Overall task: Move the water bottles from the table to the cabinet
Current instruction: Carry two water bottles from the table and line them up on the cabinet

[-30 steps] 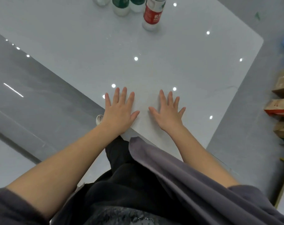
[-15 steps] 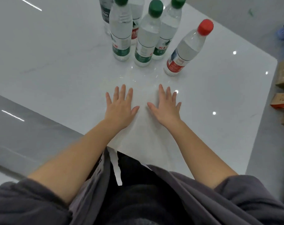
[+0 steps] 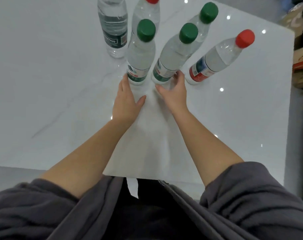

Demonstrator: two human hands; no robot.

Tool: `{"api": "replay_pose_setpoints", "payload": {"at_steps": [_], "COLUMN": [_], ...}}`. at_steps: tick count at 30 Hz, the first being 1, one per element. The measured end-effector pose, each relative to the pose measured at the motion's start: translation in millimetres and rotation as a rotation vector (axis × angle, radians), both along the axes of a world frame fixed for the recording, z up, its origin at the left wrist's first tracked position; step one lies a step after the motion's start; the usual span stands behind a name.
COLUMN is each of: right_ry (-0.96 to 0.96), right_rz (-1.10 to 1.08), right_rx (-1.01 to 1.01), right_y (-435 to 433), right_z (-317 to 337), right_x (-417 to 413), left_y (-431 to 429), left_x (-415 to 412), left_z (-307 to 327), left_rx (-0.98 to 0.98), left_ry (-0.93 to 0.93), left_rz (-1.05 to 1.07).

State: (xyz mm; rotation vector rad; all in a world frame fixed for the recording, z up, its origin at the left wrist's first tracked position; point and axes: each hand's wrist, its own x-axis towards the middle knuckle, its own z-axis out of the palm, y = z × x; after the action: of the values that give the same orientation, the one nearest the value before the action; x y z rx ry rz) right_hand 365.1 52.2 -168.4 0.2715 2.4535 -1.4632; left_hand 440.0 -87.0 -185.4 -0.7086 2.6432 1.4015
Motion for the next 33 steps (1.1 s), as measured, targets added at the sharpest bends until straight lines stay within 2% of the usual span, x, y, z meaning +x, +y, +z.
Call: {"api": "replay_pose_setpoints", "payload": {"at_steps": [4,8,16,22,33], "right_ry": [0.091,0.146,0.078,0.025,-0.073], "right_rz": [-0.135,-0.155,-0.139,-0.132,-0.250], "right_rx": [-0.021,-0.010,-0.039,-0.046,-0.001], "right_y": [-21,-25,-7,4,91], "right_z": [-6,-8,-14,-13,-6], "right_x": [-14,-14,18,35,154], "left_y": [-13,-23,-38,-34,39], "left_x": [-24,-44,-36,-34,36], "left_z": [-1,6,11,12,6], "left_rx": [0.122,0.150,0.136,0.102,0.142], "left_ry": [0.092,0.147,0.103,0.066,-0.006], "left_rz": [0.066,0.095,-0.176,-0.268,-0.571]}}
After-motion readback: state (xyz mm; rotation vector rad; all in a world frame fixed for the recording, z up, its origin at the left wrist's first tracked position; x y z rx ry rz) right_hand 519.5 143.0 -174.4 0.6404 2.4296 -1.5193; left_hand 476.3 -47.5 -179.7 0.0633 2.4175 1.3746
